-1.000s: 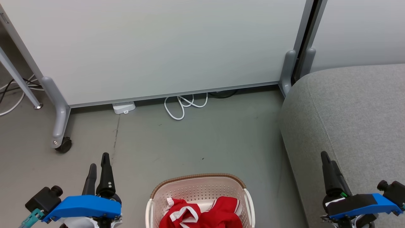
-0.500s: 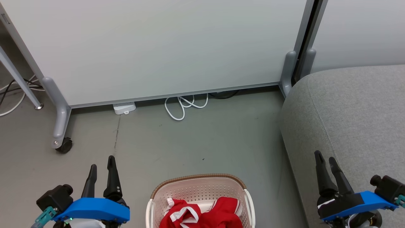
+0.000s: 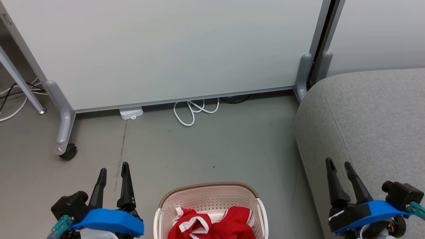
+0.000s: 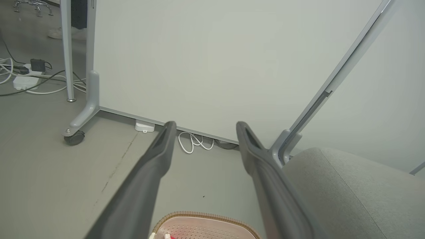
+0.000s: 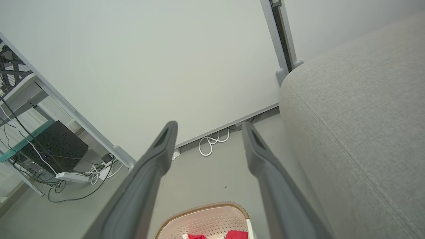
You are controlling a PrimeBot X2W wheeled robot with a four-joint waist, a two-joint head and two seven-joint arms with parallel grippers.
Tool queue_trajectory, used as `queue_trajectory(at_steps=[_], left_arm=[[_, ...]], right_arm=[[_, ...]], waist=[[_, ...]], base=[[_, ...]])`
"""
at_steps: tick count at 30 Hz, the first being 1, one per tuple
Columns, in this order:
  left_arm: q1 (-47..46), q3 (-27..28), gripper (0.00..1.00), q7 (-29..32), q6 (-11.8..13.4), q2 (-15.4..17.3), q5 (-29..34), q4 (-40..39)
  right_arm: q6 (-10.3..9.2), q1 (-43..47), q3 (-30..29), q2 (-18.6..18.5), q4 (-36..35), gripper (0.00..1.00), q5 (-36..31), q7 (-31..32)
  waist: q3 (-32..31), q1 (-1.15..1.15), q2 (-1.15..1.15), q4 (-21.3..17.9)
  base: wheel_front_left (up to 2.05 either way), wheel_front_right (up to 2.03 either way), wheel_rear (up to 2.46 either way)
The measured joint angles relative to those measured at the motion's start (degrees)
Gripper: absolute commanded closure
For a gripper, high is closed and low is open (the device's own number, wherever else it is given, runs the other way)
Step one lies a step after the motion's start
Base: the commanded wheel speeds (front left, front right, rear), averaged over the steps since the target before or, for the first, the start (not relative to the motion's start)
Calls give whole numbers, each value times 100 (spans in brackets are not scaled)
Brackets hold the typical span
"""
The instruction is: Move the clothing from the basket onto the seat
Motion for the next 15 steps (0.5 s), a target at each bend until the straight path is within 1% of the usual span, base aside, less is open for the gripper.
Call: queue_trajectory(at_steps=[15], left_arm=[[-1, -86, 0, -212, 19, 32, 798, -36]], right_arm=[[1, 1, 38, -8, -27, 0, -901, -89]], waist=[[-18, 0, 0, 16]], base=[[0, 0, 0]])
